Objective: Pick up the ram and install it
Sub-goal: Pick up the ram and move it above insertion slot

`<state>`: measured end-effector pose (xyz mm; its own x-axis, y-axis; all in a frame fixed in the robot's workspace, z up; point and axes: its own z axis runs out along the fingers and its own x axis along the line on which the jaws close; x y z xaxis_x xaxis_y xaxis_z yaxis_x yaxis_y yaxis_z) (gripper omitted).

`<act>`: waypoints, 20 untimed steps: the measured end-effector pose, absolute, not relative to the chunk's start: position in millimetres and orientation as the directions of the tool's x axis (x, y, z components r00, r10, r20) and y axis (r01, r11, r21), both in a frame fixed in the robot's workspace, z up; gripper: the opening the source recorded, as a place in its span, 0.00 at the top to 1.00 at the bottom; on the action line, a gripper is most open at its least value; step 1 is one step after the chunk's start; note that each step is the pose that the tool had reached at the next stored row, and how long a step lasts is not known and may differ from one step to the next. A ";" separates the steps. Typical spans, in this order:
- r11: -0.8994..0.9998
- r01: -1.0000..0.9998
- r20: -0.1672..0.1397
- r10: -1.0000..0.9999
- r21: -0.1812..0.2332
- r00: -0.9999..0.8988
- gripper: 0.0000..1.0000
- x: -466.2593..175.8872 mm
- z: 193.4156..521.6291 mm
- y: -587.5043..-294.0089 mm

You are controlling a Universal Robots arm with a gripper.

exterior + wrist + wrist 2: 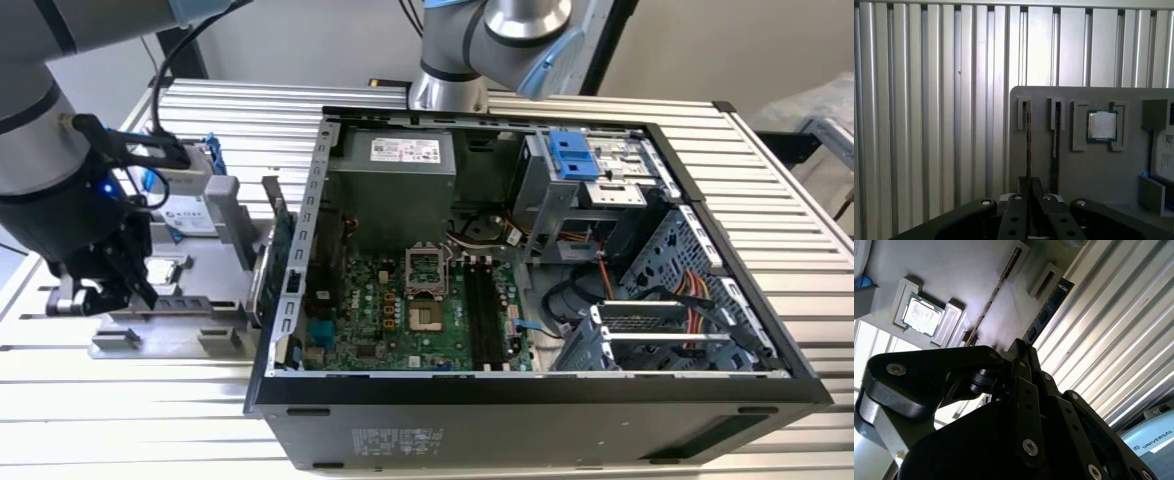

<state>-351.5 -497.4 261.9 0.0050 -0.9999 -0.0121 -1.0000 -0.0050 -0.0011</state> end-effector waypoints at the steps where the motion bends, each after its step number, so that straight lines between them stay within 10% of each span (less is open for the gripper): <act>1: -0.005 -1.000 -0.013 -1.000 -0.001 0.005 1.00 -351.5 262.3 -497.4; 20: -0.005 -1.000 -0.026 -1.000 -0.002 0.005 1.00 -351.5 272.2 -497.4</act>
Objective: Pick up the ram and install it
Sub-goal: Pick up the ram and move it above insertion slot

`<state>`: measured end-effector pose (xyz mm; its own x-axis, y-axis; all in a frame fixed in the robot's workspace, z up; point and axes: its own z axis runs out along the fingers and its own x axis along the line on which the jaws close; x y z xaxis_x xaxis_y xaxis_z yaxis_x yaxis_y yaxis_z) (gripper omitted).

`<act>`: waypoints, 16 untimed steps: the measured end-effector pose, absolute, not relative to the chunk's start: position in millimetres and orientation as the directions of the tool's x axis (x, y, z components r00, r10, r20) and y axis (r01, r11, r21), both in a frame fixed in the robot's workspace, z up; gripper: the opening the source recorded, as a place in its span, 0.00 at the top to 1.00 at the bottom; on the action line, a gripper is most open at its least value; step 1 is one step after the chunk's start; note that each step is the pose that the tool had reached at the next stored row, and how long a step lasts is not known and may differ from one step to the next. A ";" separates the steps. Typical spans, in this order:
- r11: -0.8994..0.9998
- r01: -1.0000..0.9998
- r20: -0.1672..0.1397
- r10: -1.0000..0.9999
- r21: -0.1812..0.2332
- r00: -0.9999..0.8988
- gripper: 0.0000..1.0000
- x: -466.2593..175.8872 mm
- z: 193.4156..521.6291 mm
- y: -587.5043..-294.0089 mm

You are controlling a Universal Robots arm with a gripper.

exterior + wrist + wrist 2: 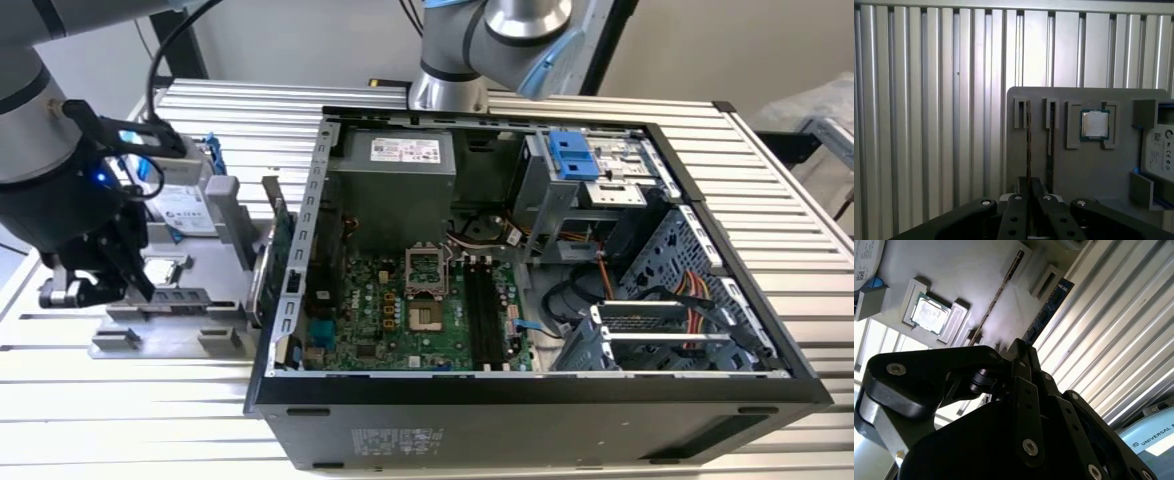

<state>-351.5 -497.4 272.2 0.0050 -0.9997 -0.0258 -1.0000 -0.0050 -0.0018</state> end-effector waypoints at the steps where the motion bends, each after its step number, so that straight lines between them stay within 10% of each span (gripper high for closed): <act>1: -0.005 -1.000 -0.026 -1.000 -0.002 0.005 1.00 -351.5 272.6 -497.4; 16: -0.005 -1.000 -0.026 -1.000 -0.002 0.005 1.00 -351.5 281.0 -497.4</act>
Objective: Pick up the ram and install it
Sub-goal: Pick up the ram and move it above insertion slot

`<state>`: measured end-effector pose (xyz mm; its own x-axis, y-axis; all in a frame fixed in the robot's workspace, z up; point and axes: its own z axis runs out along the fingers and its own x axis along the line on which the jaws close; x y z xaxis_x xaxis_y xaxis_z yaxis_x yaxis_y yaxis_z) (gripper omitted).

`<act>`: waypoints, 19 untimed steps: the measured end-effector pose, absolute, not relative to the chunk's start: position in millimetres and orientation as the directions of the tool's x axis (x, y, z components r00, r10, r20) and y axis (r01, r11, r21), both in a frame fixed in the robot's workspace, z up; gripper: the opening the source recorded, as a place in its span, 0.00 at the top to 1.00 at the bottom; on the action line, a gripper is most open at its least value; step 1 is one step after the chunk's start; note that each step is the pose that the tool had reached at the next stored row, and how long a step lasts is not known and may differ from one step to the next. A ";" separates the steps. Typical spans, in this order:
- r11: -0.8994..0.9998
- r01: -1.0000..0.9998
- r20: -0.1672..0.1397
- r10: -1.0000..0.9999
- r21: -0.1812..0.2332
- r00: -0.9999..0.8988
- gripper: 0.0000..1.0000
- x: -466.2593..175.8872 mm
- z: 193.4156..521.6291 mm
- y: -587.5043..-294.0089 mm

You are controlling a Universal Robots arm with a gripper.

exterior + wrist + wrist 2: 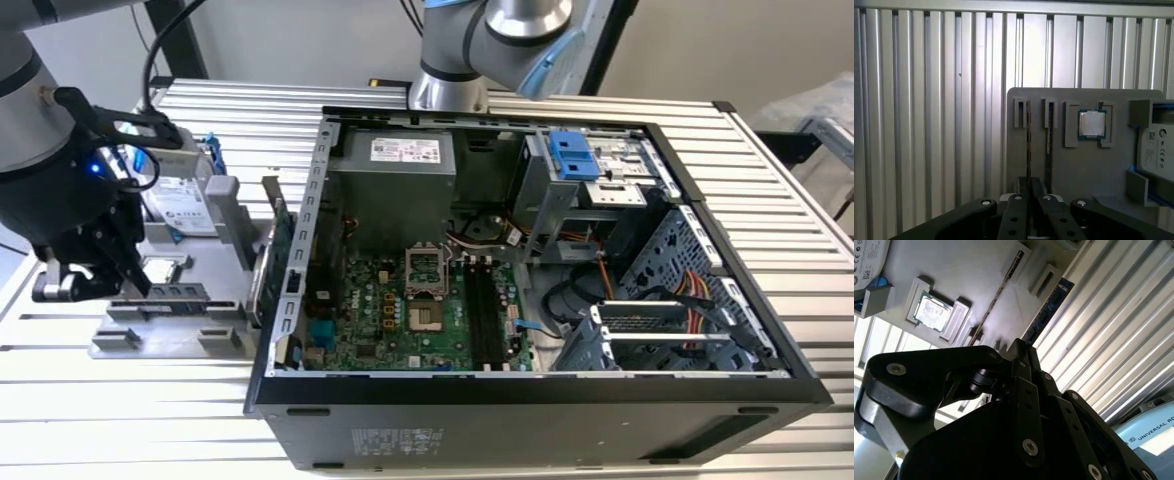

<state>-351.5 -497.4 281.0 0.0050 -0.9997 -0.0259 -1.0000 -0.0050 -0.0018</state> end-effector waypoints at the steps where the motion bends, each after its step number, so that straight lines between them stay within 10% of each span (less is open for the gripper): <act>1: -0.005 -1.000 -0.026 -1.000 -0.002 0.005 1.00 -351.5 281.7 -497.4; 19: -0.005 -1.000 -0.026 -1.000 -0.002 0.005 1.00 -351.5 292.2 -497.4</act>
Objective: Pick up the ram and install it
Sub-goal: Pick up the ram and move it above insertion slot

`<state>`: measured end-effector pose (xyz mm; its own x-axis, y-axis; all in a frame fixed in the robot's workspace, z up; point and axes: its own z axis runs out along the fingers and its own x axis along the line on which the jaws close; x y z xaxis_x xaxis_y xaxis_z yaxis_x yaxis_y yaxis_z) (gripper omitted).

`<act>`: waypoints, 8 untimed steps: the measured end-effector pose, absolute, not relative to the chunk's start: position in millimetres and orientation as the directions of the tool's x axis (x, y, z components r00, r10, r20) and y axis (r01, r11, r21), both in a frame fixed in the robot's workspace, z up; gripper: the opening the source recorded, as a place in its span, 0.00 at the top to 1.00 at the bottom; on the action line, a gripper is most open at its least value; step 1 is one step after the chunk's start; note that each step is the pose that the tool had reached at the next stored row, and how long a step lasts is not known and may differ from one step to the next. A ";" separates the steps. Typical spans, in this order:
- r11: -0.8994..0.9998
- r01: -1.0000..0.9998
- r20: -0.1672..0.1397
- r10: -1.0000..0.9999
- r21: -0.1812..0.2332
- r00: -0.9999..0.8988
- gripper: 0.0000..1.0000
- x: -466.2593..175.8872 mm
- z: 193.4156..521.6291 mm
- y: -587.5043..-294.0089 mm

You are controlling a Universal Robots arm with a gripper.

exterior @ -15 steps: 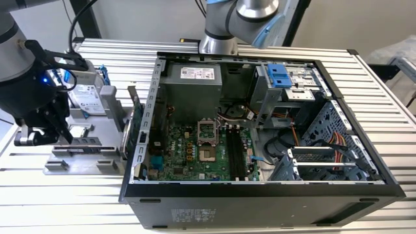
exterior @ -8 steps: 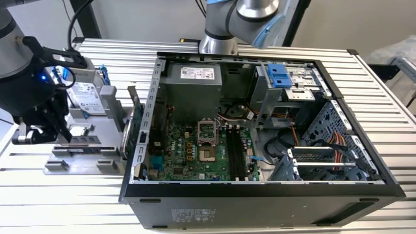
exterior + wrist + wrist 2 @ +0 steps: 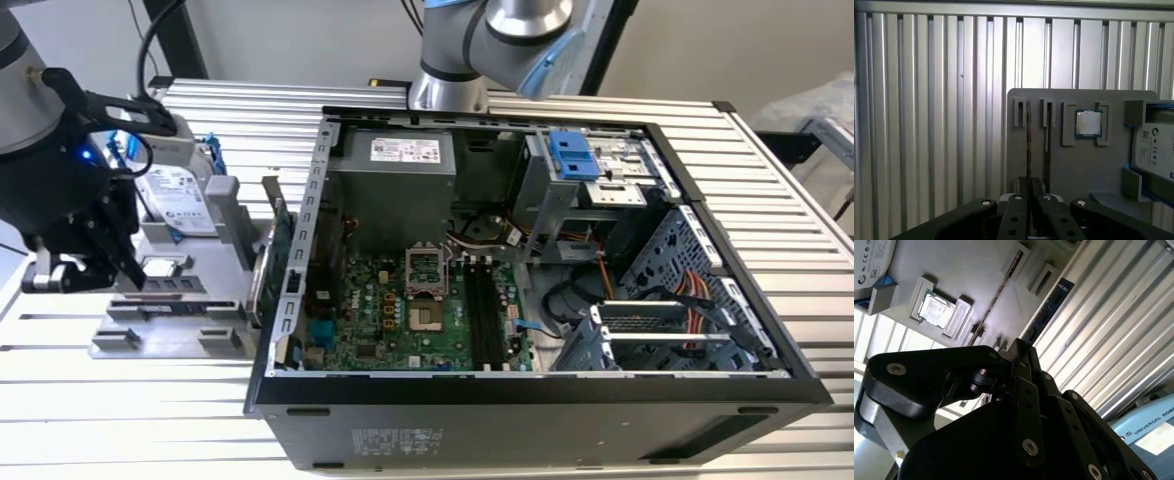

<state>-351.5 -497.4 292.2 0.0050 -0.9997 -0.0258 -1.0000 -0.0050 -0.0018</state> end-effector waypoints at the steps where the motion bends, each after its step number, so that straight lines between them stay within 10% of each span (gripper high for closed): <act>1: -0.005 -1.000 -0.026 -1.000 -0.002 0.005 1.00 -351.5 292.7 -497.4; 8: -0.005 -1.000 -0.026 -1.000 -0.002 0.005 1.00 -351.5 296.5 -497.4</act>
<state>-351.5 -497.4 296.5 0.0050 -0.9997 -0.0258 -1.0000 -0.0050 -0.0018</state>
